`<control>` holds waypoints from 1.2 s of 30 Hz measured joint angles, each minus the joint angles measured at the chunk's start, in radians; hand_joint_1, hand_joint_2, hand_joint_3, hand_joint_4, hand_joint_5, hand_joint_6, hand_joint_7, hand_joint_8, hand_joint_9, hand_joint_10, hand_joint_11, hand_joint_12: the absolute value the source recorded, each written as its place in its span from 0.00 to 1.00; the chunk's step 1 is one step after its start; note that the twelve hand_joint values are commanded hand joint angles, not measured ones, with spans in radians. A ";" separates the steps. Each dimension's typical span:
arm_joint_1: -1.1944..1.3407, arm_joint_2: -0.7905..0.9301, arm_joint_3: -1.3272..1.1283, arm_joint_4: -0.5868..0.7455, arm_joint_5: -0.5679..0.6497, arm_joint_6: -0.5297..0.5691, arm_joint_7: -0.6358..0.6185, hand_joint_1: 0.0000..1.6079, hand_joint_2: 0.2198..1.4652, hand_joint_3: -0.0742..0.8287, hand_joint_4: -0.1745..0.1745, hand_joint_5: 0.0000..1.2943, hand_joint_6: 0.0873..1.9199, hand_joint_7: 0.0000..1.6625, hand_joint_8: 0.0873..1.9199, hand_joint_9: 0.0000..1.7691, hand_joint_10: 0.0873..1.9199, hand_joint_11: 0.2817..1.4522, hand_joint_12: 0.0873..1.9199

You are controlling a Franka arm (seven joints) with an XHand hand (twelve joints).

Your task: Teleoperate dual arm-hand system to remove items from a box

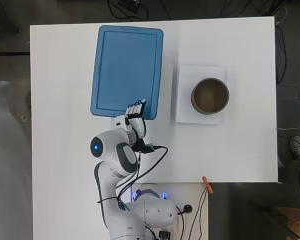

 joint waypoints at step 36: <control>0.052 -0.175 -0.037 0.048 -0.191 0.248 0.009 0.64 0.70 0.08 1.00 0.78 0.46 0.69 1.00 0.71 1.00 0.50 0.96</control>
